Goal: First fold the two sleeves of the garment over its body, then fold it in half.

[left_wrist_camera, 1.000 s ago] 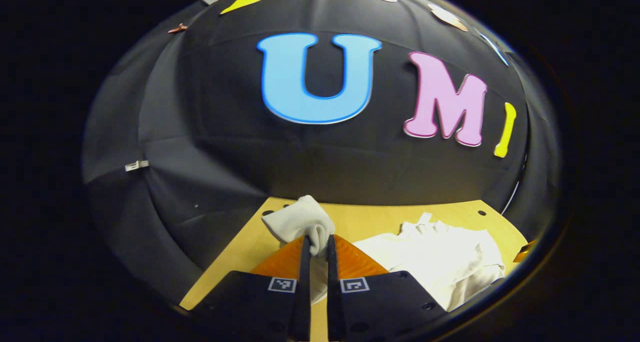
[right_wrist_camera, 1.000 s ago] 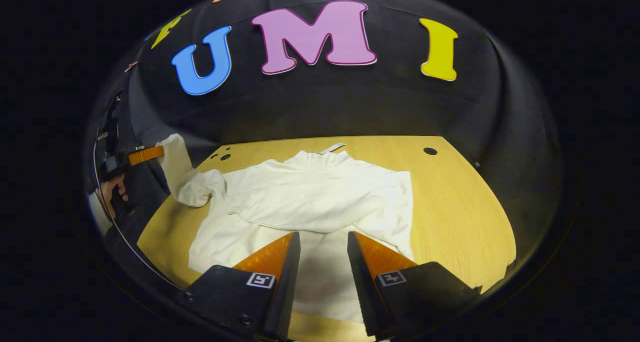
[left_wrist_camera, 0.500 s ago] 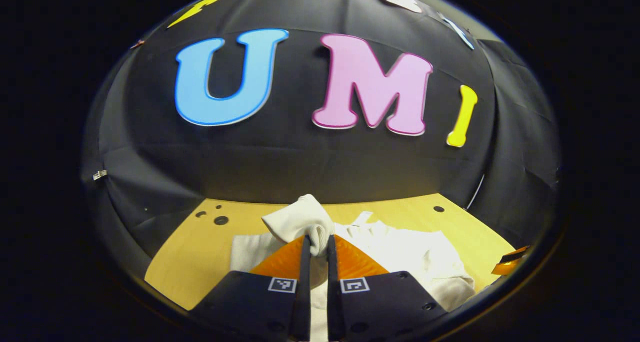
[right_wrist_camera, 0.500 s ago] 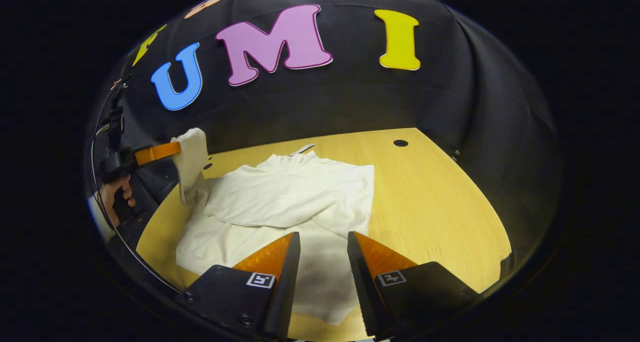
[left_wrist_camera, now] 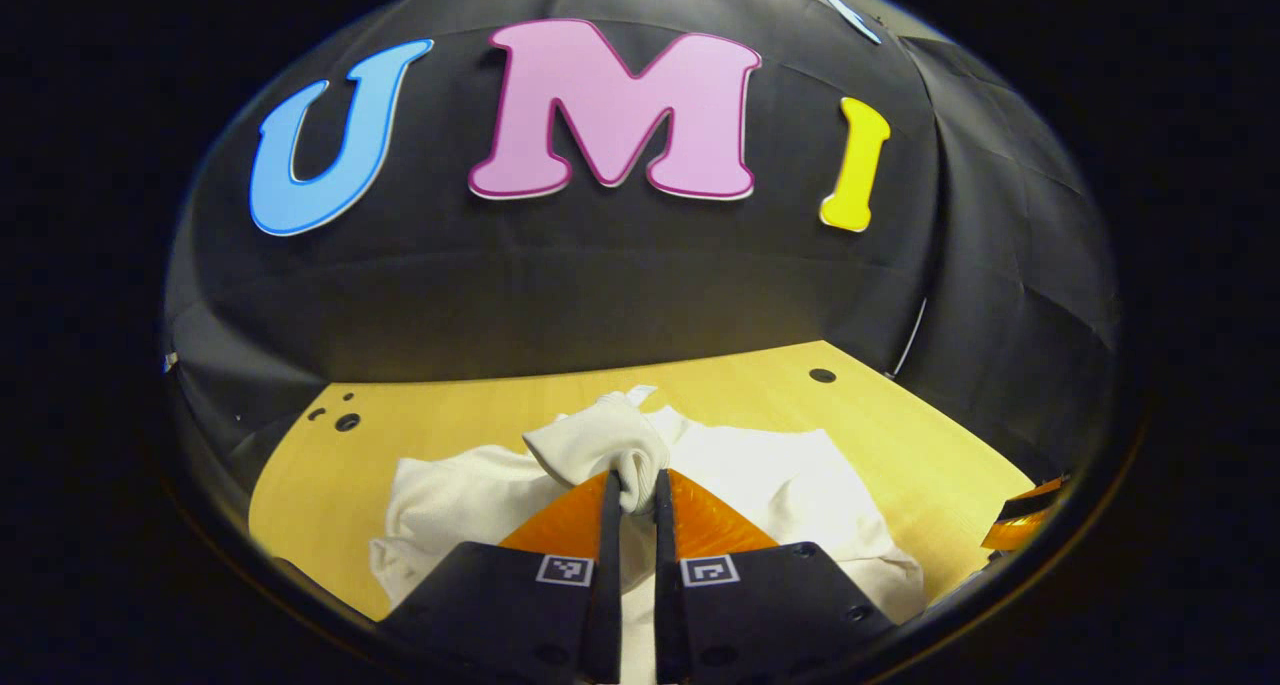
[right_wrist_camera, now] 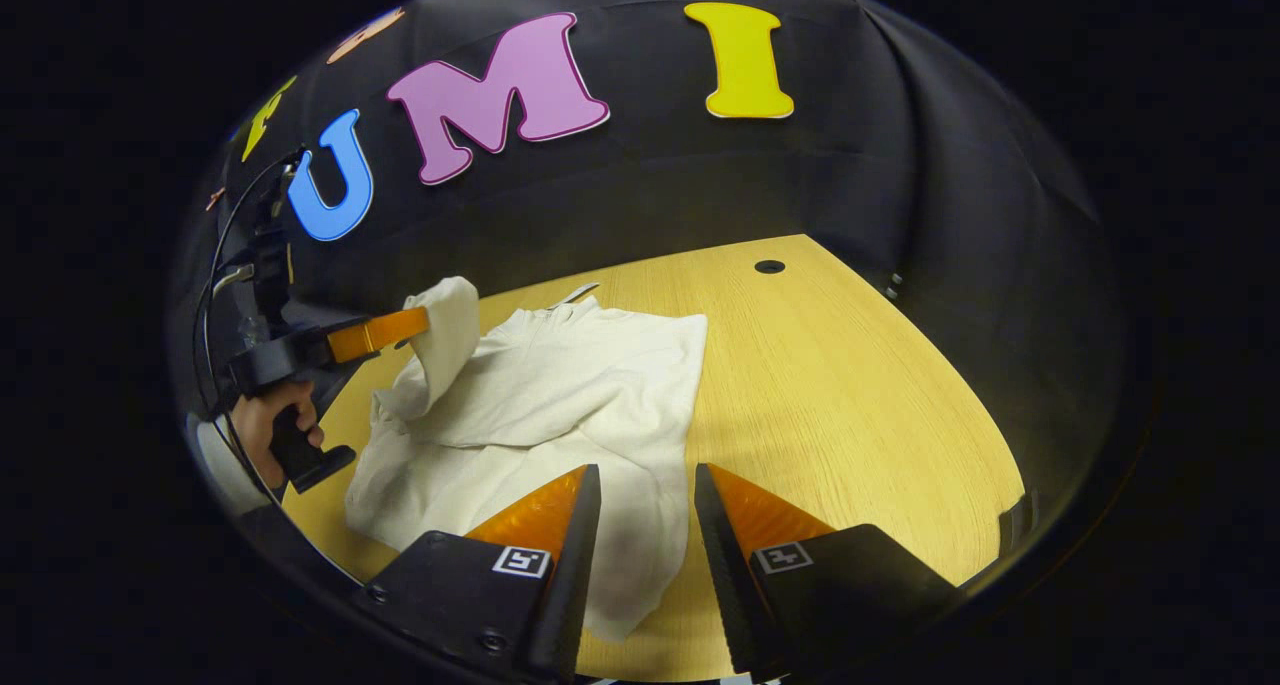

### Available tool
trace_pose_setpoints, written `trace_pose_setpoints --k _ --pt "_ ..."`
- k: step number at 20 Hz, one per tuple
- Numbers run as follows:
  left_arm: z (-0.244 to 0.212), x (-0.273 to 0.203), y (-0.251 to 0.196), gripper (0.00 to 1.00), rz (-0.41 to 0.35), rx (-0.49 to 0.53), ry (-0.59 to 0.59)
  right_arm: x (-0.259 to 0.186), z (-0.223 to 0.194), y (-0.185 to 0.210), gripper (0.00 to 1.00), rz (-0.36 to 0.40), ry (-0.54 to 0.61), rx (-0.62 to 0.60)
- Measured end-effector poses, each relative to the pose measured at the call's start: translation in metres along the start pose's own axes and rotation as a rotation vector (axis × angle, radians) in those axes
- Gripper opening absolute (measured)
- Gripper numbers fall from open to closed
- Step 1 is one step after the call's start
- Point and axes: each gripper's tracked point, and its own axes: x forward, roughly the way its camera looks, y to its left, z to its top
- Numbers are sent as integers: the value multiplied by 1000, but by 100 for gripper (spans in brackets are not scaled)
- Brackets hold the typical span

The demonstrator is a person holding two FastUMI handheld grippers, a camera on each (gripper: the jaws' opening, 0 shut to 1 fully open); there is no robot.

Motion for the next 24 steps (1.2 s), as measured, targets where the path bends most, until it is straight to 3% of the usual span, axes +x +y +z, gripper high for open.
trace_pose_setpoints --k 2,3,5,6,7,11,12,13,14,15,16,17,18,20,21,23,24 --pt "-13 7 -18 18 -20 -10 17 0 0 -3 51 -2 2 5" --pt "-20 11 -27 18 -32 -16 28 0 0 -5 59 -5 2 7" --pt "-29 12 -43 23 -63 -25 43 0 -1 -8 59 -8 5 7" --pt "-31 11 -55 31 -97 -34 42 0 -1 -9 59 -9 7 9" --pt "-30 10 -65 29 -125 -38 31 -1 -2 -10 59 -9 10 12" --pt "-29 -9 -100 75 -245 -21 -5 -2 -5 -9 59 -13 17 19" --pt "-30 -14 -101 73 -257 -24 -4 -2 -6 -9 51 -13 19 20" --pt "-35 -19 -98 75 -259 -35 6 -2 -6 -7 59 -12 19 19" --pt "-40 -25 -94 77 -256 -49 22 -1 -7 -7 50 -11 21 17" --pt "-48 -31 -87 78 -249 -60 44 -2 -8 -5 59 -10 24 13" --pt "-54 -39 -79 84 -233 -64 64 -4 -10 -3 50 -6 27 11" --pt "-60 -46 -67 88 -210 -62 72 -5 -11 0 59 2 30 11" --pt "-64 -55 -57 95 -190 -60 77 -6 -13 2 59 8 36 11" --pt "-74 -74 -32 95 -151 -67 88 -9 -17 6 59 14 52 16" --pt "-79 -85 -18 95 -128 -74 92 -11 -20 8 53 18 61 19" --pt "-88 -107 8 96 -88 -92 101 -17 -26 10 77 17 82 15" --pt "-94 -116 21 96 -68 -100 111 -18 -28 8 81 6 88 7"
